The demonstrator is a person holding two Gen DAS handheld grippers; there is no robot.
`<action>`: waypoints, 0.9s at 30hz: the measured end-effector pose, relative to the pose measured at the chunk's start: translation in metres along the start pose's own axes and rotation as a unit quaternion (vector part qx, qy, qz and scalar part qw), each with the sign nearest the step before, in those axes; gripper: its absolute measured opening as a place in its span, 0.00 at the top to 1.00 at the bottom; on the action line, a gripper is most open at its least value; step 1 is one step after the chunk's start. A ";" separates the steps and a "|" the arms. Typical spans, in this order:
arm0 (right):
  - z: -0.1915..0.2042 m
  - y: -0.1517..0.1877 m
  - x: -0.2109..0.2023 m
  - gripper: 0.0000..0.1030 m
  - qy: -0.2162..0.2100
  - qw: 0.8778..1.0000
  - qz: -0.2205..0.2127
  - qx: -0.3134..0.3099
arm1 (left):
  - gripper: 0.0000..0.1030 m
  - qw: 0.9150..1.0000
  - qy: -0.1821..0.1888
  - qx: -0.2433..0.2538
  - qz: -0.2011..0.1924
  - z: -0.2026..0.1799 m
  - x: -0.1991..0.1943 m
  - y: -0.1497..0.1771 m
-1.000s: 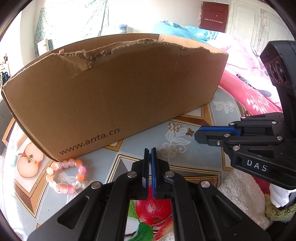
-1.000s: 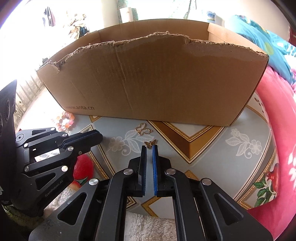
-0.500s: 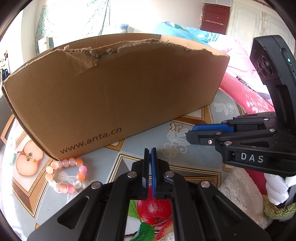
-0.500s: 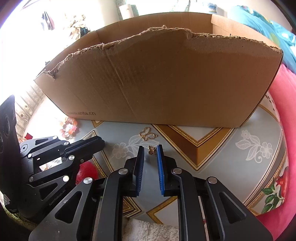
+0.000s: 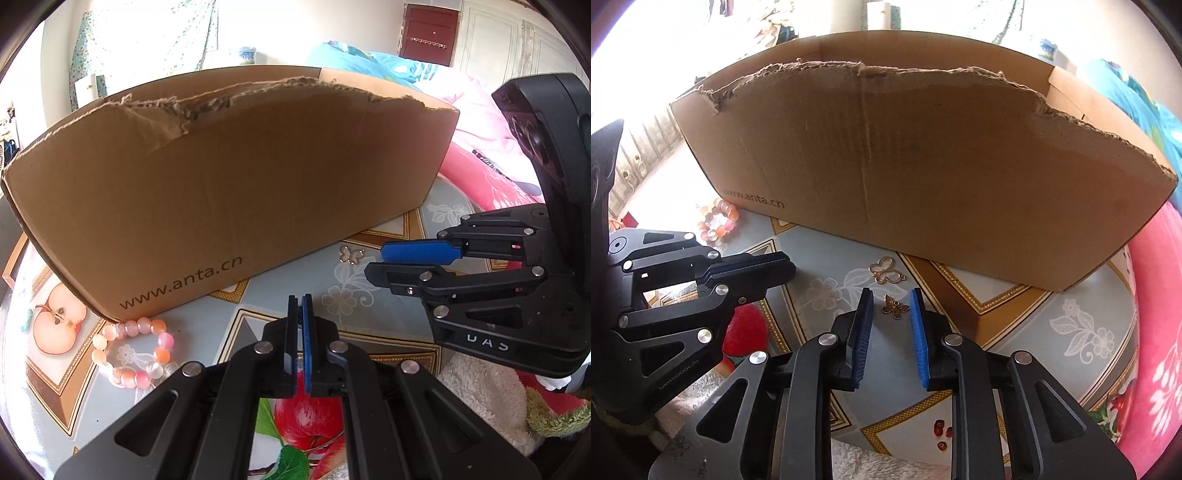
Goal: Organize jewelry
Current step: 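Lift the gold earring held in the right tool off the tablecloth, then carry the earring over the cardboard box and open the right tool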
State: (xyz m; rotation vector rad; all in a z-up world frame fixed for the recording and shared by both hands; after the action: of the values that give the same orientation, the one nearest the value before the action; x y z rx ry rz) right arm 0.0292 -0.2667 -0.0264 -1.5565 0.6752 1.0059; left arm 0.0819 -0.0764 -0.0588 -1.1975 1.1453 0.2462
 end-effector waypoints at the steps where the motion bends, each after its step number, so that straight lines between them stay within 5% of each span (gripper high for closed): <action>1: 0.001 -0.001 0.000 0.88 -0.003 1.000 0.003 -0.008 | 0.98 1.000 0.000 0.000 0.000 0.000 0.000 0.000; 18: -0.028 -0.009 0.017 0.90 -0.079 0.996 0.029 0.037 | 0.98 1.000 0.001 0.001 -0.001 -0.001 0.001 0.001; 27: -0.040 -0.009 -0.010 0.90 -0.093 0.993 -0.001 0.068 | 0.99 1.000 0.012 0.005 -0.022 -0.006 -0.012 -0.002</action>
State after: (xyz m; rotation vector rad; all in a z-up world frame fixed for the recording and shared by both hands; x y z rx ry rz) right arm 0.0417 -0.3048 -0.0122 -1.3271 0.5992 1.0666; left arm 0.0742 -0.0770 -0.0473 -1.2189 1.1381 0.1925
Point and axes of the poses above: each gripper's, at about its wrist camera, not at the fingertips, and x roughly the way its jaws point, z to its left, y to its underside, the point moved 5 cm from there along x, roughly the way its jaws point, and after that the axes turned 6 degrees about z, right-handed, at the moved point
